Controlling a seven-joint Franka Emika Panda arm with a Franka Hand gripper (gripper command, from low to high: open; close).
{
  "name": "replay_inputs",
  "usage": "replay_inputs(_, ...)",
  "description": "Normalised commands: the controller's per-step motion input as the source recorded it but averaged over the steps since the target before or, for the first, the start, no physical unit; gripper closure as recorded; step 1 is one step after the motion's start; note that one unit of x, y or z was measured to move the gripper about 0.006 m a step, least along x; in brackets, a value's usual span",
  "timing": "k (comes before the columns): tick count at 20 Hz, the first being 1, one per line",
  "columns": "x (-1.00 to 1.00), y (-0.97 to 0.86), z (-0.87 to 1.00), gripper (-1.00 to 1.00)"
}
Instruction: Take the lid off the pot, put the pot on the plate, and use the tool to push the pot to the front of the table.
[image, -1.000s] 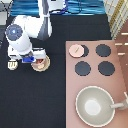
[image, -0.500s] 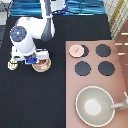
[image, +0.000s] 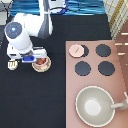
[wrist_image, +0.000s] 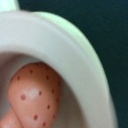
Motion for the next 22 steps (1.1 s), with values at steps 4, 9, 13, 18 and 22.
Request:
replay_inputs(4,-0.65,-0.56,0.74,-1.0)
replay_inputs(9,-0.26,-0.8,0.54,-1.0)
replay_inputs(13,-0.08,-0.94,0.35,-1.0)
replay_inputs(18,-0.01,-0.96,0.09,-1.0)
replay_inputs(22,0.0,-0.85,-0.46,-1.0)
